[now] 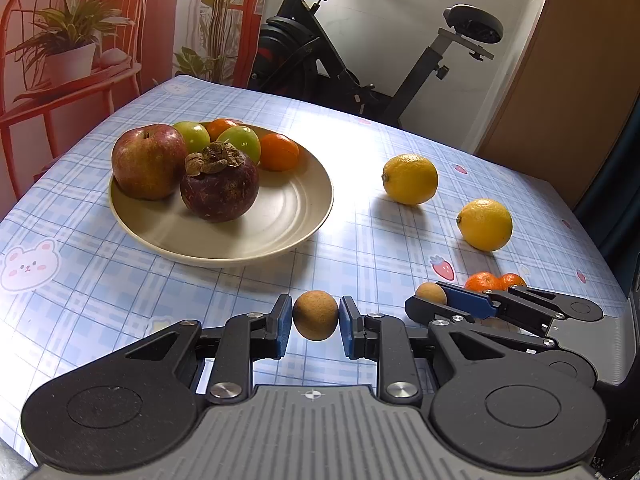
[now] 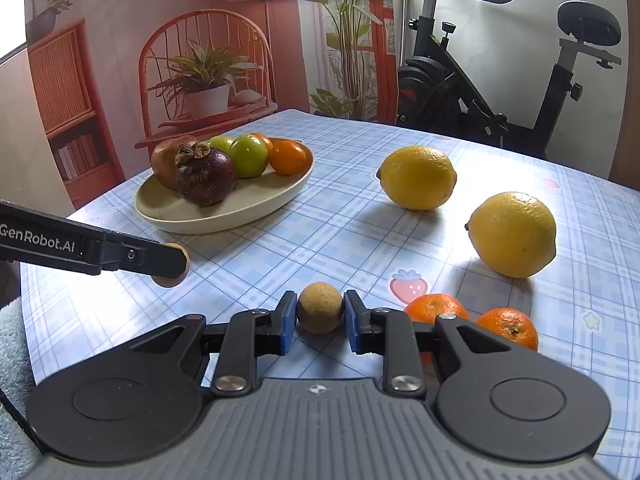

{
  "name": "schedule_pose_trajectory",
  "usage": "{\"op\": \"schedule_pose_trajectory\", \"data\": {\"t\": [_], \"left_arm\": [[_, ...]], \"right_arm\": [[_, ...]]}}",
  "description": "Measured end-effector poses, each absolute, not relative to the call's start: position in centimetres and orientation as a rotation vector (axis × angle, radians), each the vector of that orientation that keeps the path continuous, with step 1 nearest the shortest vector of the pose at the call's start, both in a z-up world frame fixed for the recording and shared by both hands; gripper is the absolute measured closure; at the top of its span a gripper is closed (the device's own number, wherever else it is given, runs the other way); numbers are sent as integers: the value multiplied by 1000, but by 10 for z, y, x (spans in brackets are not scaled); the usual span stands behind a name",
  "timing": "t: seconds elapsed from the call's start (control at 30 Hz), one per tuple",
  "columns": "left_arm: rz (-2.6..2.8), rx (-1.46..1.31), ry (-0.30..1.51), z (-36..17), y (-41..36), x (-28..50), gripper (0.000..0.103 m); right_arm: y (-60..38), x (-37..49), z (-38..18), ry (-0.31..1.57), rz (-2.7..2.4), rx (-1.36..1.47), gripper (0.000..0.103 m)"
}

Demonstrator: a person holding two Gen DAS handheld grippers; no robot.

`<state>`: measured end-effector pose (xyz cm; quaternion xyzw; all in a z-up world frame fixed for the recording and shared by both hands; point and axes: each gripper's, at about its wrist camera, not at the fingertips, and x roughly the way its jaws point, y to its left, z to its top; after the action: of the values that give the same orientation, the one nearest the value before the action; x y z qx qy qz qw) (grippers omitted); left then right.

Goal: Organize fruits
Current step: 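Close the left gripper on a small brown fruit while the right gripper grasps another, then carry both small brown fruits onto the cream plate and open both grippers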

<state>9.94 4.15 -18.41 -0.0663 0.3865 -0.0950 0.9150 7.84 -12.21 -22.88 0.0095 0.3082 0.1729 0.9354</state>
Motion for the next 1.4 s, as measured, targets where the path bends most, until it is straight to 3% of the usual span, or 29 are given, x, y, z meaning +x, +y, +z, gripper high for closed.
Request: {"op": "schedule_pose_trajectory", "data": {"t": [0.57, 0.93, 1.4], "left_arm": [[-181, -132, 758, -174, 46, 99, 76], [-129, -225, 722, -151, 97, 124, 76], [-80, -301, 809, -162, 147, 164, 76]], "right_arm": [[-123, 77, -229, 630, 361, 32, 76], [-111, 83, -210, 598, 411, 13, 76], [-11, 141, -203, 571, 616, -134, 76]]}}
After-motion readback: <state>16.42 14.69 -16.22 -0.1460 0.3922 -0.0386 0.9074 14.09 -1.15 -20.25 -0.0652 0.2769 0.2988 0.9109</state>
